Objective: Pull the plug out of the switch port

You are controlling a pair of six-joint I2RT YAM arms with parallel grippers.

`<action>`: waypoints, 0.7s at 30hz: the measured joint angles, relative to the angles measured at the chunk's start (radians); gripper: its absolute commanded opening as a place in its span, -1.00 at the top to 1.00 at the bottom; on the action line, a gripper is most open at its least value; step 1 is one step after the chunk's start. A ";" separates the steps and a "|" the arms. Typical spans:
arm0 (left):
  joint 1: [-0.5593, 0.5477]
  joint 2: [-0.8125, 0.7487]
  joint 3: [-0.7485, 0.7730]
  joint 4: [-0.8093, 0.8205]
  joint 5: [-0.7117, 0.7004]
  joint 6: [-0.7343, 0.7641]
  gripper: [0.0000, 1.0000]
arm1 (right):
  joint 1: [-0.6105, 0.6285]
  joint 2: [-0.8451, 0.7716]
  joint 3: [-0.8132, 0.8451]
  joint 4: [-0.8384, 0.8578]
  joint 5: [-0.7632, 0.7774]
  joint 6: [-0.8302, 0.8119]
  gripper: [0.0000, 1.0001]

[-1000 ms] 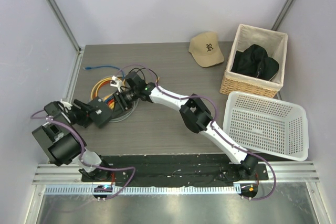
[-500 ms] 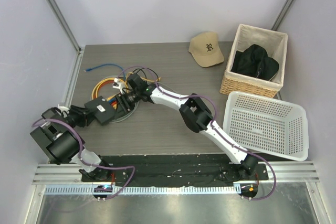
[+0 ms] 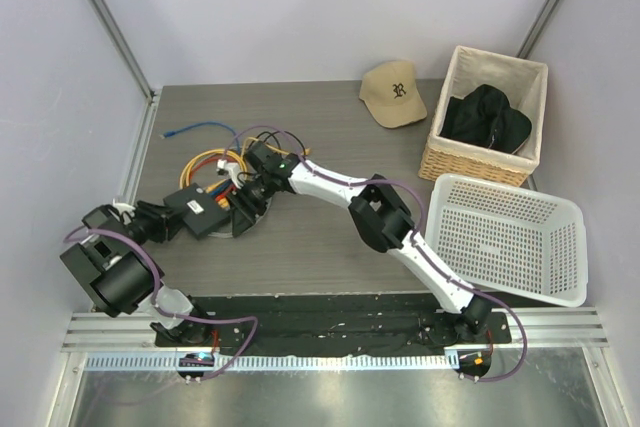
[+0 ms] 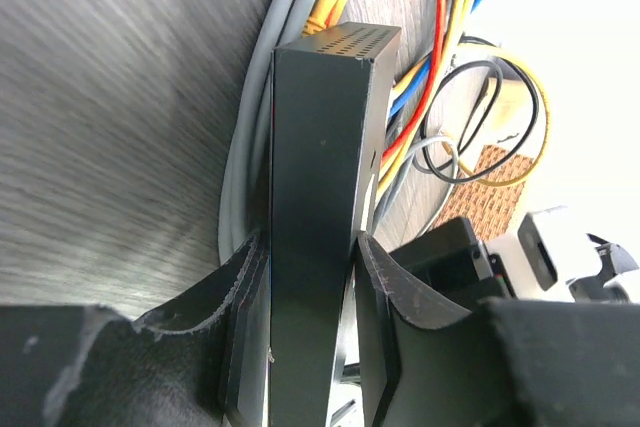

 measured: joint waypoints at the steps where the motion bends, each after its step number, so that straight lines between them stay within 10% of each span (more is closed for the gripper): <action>1: -0.005 0.000 0.003 -0.002 0.001 0.000 1.00 | -0.004 -0.012 -0.014 -0.019 0.003 -0.024 -0.22; 21: -0.358 -0.145 0.073 0.021 -0.009 0.042 1.00 | -0.325 -0.281 -0.096 -0.137 0.123 -0.143 -0.23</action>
